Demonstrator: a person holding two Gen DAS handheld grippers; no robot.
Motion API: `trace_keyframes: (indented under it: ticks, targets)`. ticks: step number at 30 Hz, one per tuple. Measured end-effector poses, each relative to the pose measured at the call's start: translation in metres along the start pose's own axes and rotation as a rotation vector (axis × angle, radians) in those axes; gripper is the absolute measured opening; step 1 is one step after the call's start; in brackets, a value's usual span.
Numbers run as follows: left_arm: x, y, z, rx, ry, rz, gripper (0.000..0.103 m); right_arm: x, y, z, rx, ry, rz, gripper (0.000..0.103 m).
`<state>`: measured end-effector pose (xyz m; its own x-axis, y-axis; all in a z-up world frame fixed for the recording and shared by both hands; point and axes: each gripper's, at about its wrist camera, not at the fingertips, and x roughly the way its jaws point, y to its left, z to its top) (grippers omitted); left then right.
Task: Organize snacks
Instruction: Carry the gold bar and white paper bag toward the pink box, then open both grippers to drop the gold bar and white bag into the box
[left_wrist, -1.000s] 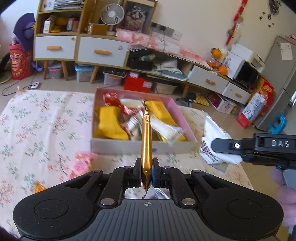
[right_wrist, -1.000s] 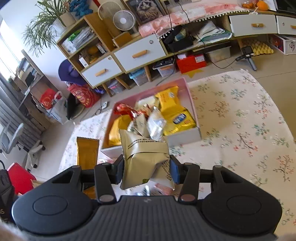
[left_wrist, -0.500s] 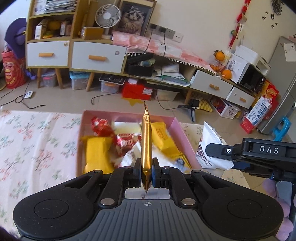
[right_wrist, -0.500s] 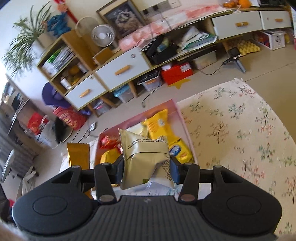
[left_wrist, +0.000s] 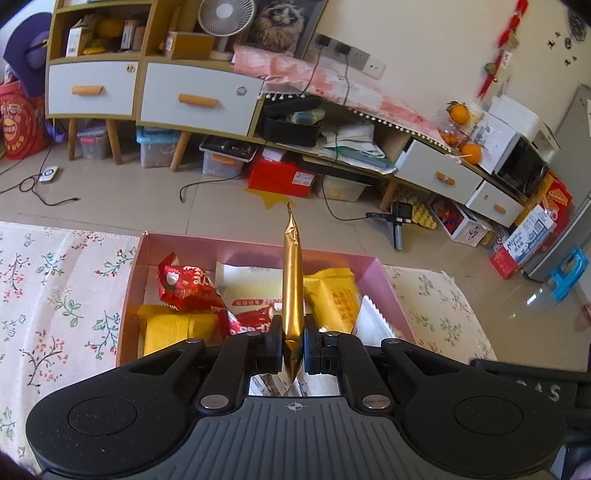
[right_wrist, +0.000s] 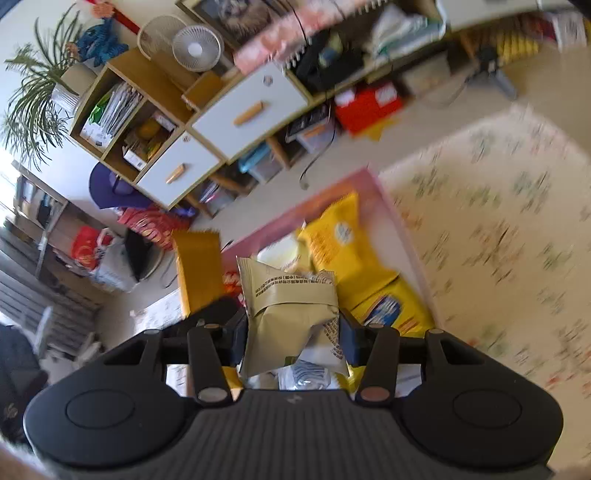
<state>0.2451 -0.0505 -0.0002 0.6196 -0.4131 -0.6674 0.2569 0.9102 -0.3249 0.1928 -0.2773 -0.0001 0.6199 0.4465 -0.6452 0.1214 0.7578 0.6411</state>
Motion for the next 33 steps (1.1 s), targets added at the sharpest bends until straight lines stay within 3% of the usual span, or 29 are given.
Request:
trace_keyframes:
  ticks: [10, 17, 20, 25, 33]
  targets:
    - [0.020, 0.004, 0.002, 0.022, 0.028, 0.027, 0.008, 0.001, -0.002, 0.006, 0.009, -0.016, -0.004, 0.046]
    - [0.023, 0.001, -0.002, 0.051, 0.018, 0.036, 0.014, -0.002, 0.000, 0.010, -0.005, -0.053, -0.039, 0.060]
    - [0.019, -0.001, -0.003, 0.075, 0.013, 0.043, 0.023, -0.009, 0.000, 0.013, -0.007, -0.076, -0.033, 0.068]
    - [0.009, 0.001, -0.006, 0.080, 0.008, 0.044, 0.050, -0.017, 0.004, 0.015, -0.013, -0.096, -0.034, 0.071]
    - [-0.021, -0.002, -0.015, 0.121, -0.012, 0.055, 0.068, -0.033, 0.011, 0.010, -0.081, -0.121, -0.101, 0.078]
